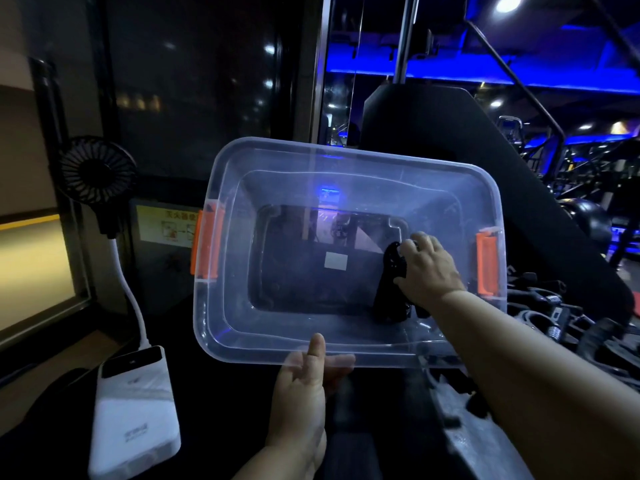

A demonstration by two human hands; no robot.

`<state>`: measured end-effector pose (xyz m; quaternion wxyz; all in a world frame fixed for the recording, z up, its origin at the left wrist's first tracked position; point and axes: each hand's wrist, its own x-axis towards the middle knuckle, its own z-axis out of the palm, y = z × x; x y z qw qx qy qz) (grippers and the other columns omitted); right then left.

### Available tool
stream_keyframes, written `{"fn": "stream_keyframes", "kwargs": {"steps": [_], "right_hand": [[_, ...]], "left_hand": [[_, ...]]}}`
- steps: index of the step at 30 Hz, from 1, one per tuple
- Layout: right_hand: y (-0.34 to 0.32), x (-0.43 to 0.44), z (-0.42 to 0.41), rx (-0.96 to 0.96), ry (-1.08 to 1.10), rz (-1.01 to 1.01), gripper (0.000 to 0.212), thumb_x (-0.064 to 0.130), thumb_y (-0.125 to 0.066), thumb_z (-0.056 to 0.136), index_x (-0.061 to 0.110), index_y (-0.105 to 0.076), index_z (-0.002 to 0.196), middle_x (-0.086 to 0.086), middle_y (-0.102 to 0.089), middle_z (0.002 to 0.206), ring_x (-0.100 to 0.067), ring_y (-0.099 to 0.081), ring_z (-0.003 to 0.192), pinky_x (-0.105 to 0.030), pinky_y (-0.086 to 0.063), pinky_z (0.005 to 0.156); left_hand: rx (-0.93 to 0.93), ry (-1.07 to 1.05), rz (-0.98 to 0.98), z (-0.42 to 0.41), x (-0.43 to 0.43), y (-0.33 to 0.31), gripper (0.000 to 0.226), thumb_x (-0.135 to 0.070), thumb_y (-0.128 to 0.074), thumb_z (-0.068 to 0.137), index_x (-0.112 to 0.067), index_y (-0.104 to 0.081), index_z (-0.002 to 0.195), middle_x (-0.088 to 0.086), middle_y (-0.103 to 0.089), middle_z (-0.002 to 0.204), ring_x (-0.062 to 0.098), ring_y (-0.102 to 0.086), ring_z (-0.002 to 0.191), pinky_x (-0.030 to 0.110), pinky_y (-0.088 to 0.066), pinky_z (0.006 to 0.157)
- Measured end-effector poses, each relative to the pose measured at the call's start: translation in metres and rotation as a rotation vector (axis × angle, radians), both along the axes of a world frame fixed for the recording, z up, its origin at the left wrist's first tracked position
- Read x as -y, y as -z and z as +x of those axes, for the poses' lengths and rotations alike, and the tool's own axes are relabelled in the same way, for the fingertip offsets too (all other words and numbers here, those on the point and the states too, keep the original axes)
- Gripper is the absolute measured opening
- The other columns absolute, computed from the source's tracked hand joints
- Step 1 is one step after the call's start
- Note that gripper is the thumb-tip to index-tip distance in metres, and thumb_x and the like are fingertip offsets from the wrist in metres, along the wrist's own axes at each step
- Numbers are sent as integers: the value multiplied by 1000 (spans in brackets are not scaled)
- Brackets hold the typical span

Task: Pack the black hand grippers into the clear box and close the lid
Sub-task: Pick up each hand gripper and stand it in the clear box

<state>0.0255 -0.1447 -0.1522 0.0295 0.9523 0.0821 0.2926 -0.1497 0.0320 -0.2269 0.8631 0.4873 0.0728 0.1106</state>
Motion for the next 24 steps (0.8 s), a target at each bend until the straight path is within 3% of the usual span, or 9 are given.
{"fn": "stream_keyframes", "kwargs": {"steps": [3,6,16,24], "right_hand": [[-3,3,3,-118,-56,-81,69,43,-70,76,26,-43,137,-1,-32,148,-25,-23,139,-37,-30,110],[-7,2,6,-195,-17,-139,79,56,-70,75,31,-37,142,6,-22,155,-23,-15,143,-37,-26,113],[-9,-6,14,-186,40,-111,93,57,-72,72,28,-26,147,11,-24,155,-20,-23,140,-37,-32,110],[-1,-5,12,-113,30,-97,94,56,-72,71,24,-26,146,9,-30,150,-21,-26,136,-38,-36,105]], "left_hand": [[-1,9,1,0,0,-1,32,-36,-48,93,-6,-56,101,14,-73,78,14,-69,69,22,-47,62],[-4,10,1,1,0,0,36,-37,-48,92,-4,-55,104,13,-74,78,18,-69,76,27,-47,68],[-7,-10,-24,2,2,-2,22,-31,-48,94,-10,-56,94,14,-73,74,17,-68,68,26,-48,67],[4,4,15,4,2,2,31,-33,-47,94,-4,-58,96,13,-73,75,16,-68,68,29,-48,71]]}}
